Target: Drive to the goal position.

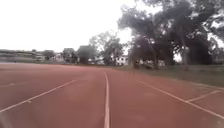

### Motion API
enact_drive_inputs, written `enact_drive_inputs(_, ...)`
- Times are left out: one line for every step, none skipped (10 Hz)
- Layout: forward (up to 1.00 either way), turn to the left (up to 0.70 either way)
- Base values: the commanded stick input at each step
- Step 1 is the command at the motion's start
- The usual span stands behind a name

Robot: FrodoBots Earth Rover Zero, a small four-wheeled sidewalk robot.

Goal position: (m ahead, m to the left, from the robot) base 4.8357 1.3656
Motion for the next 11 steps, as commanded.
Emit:
enact_drive_inputs(0.45, 0.0)
enact_drive_inputs(0.45, 0.24)
enact_drive_inputs(0.45, 0.19)
enact_drive_inputs(0.45, 0.13)
enact_drive_inputs(0.45, 0.08)
enact_drive_inputs(0.45, 0.04)
enact_drive_inputs(0.45, 0.01)
enact_drive_inputs(0.45, 0.08)
enact_drive_inputs(0.45, 0.19)
enact_drive_inputs(0.45, 0.27)
enact_drive_inputs(0.45, 0.27)
